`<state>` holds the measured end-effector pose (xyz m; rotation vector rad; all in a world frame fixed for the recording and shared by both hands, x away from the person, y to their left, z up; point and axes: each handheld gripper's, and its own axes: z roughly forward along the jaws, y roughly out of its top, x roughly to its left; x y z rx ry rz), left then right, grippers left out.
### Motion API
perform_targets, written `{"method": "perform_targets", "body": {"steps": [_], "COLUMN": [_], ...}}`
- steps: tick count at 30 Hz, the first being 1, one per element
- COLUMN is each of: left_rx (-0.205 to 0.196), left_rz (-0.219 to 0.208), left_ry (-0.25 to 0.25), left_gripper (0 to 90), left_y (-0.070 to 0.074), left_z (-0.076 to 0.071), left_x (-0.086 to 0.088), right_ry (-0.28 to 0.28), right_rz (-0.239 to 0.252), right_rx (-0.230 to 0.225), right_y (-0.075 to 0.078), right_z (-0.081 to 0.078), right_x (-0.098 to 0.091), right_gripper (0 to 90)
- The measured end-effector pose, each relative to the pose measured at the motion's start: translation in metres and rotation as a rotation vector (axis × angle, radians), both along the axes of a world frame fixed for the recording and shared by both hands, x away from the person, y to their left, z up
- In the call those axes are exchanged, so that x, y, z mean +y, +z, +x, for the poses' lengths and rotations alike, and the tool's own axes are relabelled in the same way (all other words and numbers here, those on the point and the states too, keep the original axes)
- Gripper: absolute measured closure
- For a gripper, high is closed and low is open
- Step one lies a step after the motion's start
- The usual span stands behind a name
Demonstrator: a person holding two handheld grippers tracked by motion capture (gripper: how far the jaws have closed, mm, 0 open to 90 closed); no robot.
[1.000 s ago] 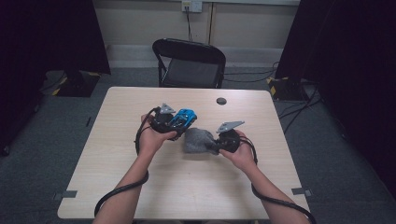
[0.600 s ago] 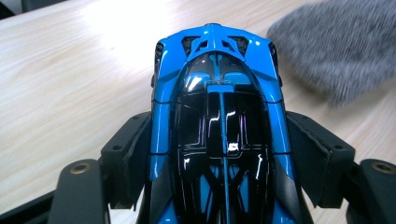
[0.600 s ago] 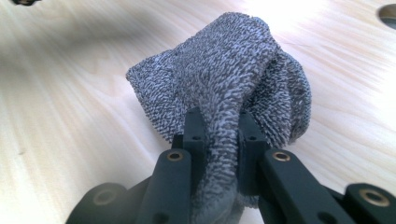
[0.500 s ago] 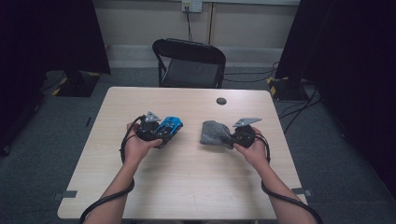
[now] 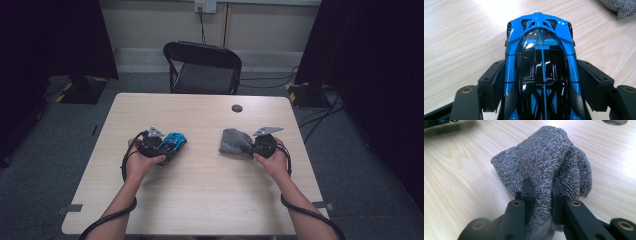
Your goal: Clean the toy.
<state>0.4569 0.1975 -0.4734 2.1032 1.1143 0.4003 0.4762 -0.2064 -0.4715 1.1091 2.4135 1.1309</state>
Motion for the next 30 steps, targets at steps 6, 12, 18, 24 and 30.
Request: {"method": "perform_targets", "body": {"steps": [6,12,18,24,30], "left_rx": [0.023,0.048,0.049,0.048,0.043], "left_rz": [0.005,0.026,0.035,0.044,0.028], "left_ry": [0.008,-0.002,-0.005,-0.019,-0.011], "left_gripper": [28.0,28.0,27.8,27.3,24.6], "left_y": [-0.008,-0.017,-0.017,-0.017,-0.011], "left_z": [0.0,-0.001,-0.002,-0.002,-0.003], "left_x": [0.001,0.001,0.0,0.001,0.001], "right_ry": [-0.013,-0.019,-0.034,-0.045,-0.047], "right_rz": [0.005,0.003,0.005,0.014,0.019], "right_rx": [0.003,0.006,0.006,-0.009,-0.032], "right_y": [-0.005,-0.006,-0.007,-0.006,-0.001], "right_z": [0.0,-0.001,-0.001,-0.001,-0.002], "right_x": [-0.001,-0.002,-0.003,-0.004,-0.002], "right_gripper": [75.3,71.0,61.7,45.9,36.5]}}
